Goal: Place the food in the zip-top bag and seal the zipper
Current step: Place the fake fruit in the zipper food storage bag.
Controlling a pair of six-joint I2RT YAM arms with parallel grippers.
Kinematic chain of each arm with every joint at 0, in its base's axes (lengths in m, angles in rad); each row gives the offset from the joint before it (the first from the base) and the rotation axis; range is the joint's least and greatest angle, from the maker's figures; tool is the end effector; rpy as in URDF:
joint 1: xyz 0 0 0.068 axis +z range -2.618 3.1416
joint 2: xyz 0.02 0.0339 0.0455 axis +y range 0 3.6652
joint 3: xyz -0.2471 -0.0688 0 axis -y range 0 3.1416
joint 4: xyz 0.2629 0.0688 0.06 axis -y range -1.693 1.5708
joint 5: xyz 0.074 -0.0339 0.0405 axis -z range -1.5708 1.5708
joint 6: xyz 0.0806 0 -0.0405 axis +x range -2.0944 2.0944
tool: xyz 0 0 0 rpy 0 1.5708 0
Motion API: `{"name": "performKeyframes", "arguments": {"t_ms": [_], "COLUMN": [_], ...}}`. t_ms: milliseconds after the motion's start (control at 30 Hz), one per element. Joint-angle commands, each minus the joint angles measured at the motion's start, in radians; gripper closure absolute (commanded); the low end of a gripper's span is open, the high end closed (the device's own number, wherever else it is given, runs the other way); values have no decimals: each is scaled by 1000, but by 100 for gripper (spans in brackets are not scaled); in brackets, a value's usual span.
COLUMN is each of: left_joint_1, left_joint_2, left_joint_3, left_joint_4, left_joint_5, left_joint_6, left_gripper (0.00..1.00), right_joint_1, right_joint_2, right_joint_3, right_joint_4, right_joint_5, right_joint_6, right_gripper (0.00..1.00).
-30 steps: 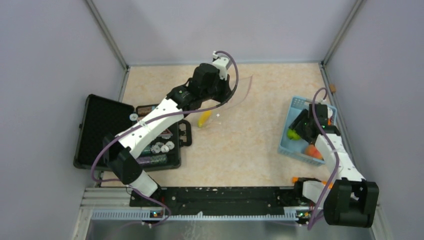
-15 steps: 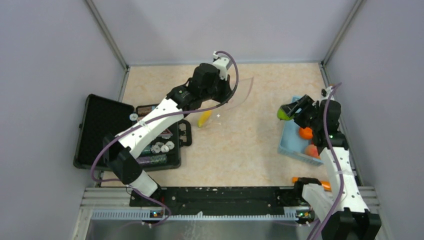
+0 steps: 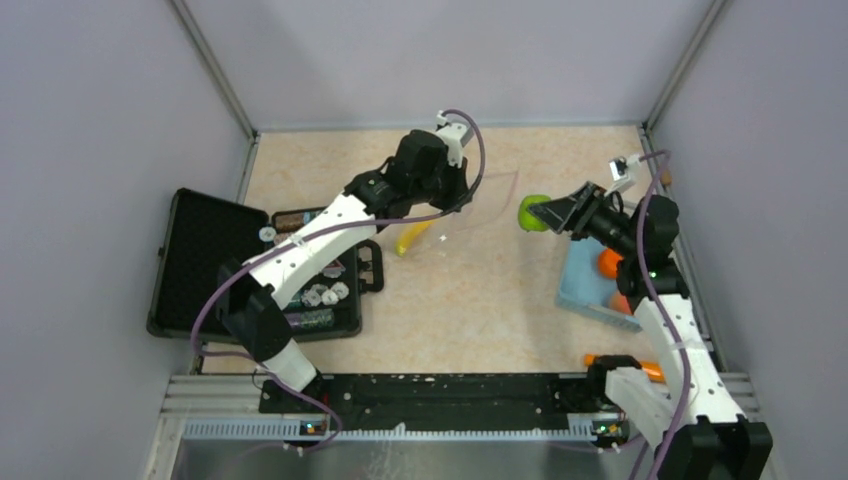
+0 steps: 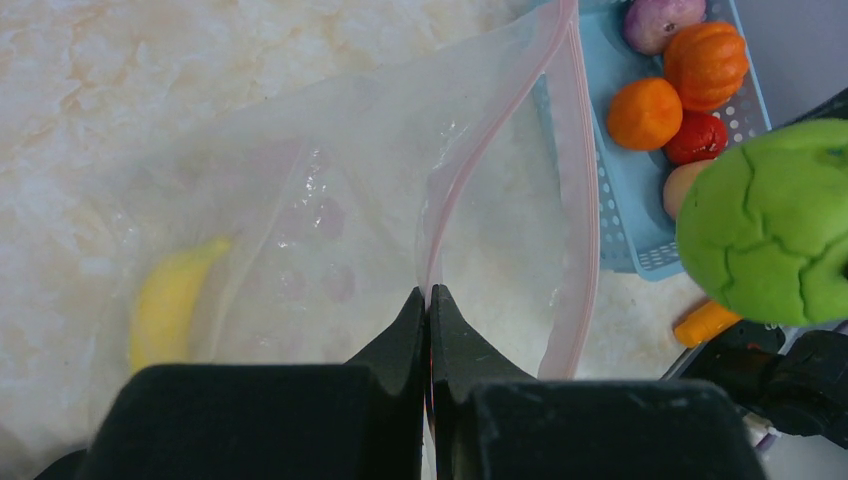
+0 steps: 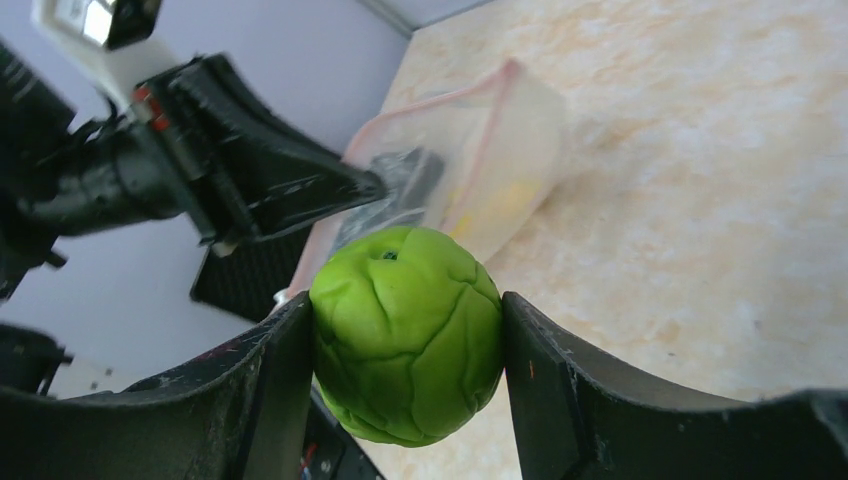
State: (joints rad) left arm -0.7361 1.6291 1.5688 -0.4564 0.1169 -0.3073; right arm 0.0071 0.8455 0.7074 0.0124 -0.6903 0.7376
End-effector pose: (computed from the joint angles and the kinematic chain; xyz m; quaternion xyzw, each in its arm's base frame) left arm 0.3156 -0.2986 0.3281 0.2123 0.8368 -0.2940 0.4102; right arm 0.2594 0.0532 0.3046 0.0431 0.7392 0.4628 0.4873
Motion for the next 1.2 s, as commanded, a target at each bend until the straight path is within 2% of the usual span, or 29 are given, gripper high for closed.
{"name": "performKeyframes", "arguments": {"t_ms": [0,233,433,733,933,1167], "left_joint_1": [-8,-21,-35,-53,-61,-63], "left_joint_2": [-2,11,7,1,-8,-20], "left_joint_3": [38,53,54,56,62,54], "left_joint_4": [9,-9,-13,-16,-7,1], "left_joint_5": [36,64,38,2,21,-52], "left_joint_6": [14,32,51,73,66,68], "left_gripper": [100,100,100,100,100,100], "right_joint_1": [89,164,292,319,338,353], "right_joint_2": [15,69,142,199,245,263], "right_joint_3": [29,69,138,158,126,156], "right_joint_4": [142,175,82,91,116,26], "right_joint_5": [-55,36,184,302,286,362], "right_joint_6": [-1,-13,-133,-158,-146,-210], "right_gripper": [59,59,59,59,59,58]}}
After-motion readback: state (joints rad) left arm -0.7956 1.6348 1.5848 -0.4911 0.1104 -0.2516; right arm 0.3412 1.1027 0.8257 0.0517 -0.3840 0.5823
